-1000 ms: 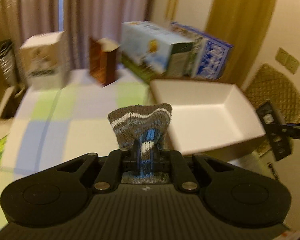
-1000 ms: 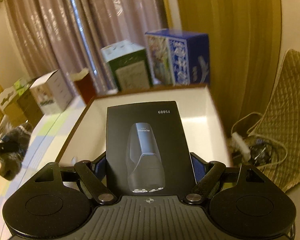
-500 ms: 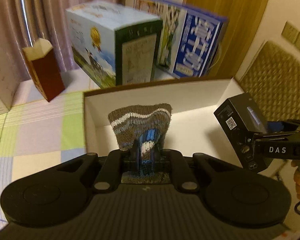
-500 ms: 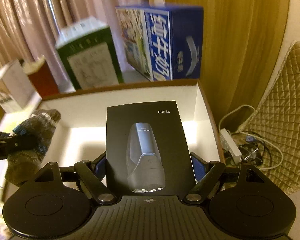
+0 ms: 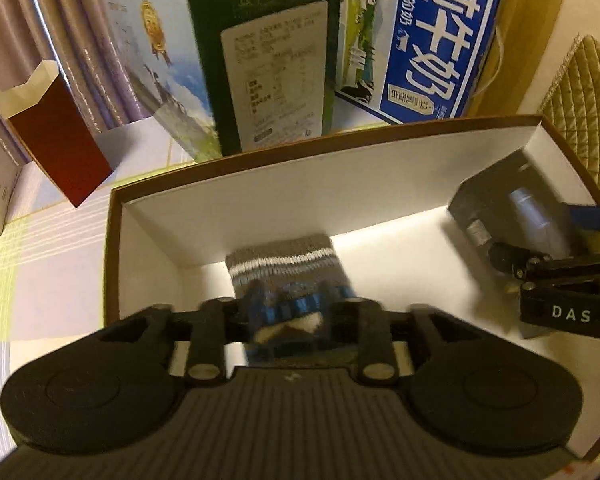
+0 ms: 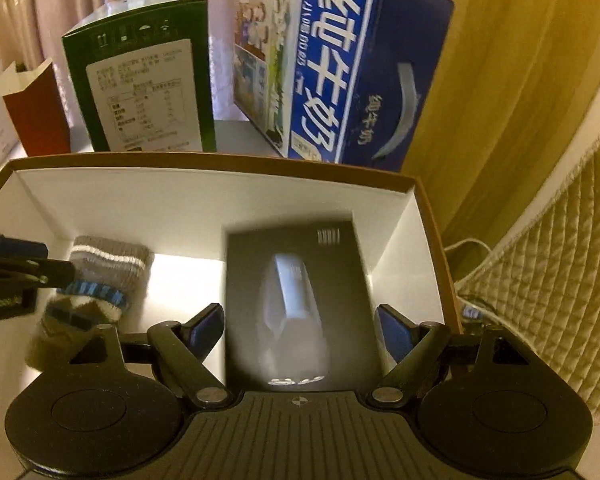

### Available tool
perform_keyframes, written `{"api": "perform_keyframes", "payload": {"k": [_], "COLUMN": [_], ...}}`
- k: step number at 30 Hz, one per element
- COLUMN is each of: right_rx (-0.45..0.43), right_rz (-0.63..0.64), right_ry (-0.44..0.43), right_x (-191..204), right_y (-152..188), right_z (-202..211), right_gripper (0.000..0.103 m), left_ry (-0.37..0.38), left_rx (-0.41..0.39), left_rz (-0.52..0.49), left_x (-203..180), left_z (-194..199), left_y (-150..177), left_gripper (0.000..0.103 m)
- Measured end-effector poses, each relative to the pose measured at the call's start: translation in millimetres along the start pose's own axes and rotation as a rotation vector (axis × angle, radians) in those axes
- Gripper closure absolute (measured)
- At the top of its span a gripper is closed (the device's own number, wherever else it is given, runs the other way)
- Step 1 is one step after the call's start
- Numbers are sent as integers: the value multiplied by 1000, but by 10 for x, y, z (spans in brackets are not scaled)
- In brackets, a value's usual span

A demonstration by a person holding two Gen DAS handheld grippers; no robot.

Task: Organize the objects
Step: 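Lower the black box and knitted pouch into the brown box and open both tools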

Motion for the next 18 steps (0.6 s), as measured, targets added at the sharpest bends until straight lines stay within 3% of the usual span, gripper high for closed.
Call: {"api": "perform_keyframes", "payload": {"k": [6, 10, 14, 18], "right_rx": [-19, -52, -65, -78], "right_rz": [5, 7, -9, -38], "right_ry": [-67, -130, -177, -194], "right_x": [-5, -11, -11, -34], "right_y": [65, 138, 228, 361], "right_z": [173, 421, 668, 897], "right_gripper": [16, 10, 2, 2], "left_ry": [10, 38, 65, 73], "left_rx": [-2, -36, -67, -86], "left_rz": [-18, 1, 13, 39], "left_x": [12, 10, 18, 19], "left_z": [86, 313, 543, 796], "left_y": [65, 93, 165, 255], "left_gripper": [53, 34, 29, 20]}}
Point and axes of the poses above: each gripper's, at about its wrist camera, not at the fingertips, and z roughly against the way its jaws point, x to its left, y to its underside, the point moved 10 cm from there along -z, roughly the way its jaws point, and after that the axes turned 6 degrees about x, right-handed, at the moved point
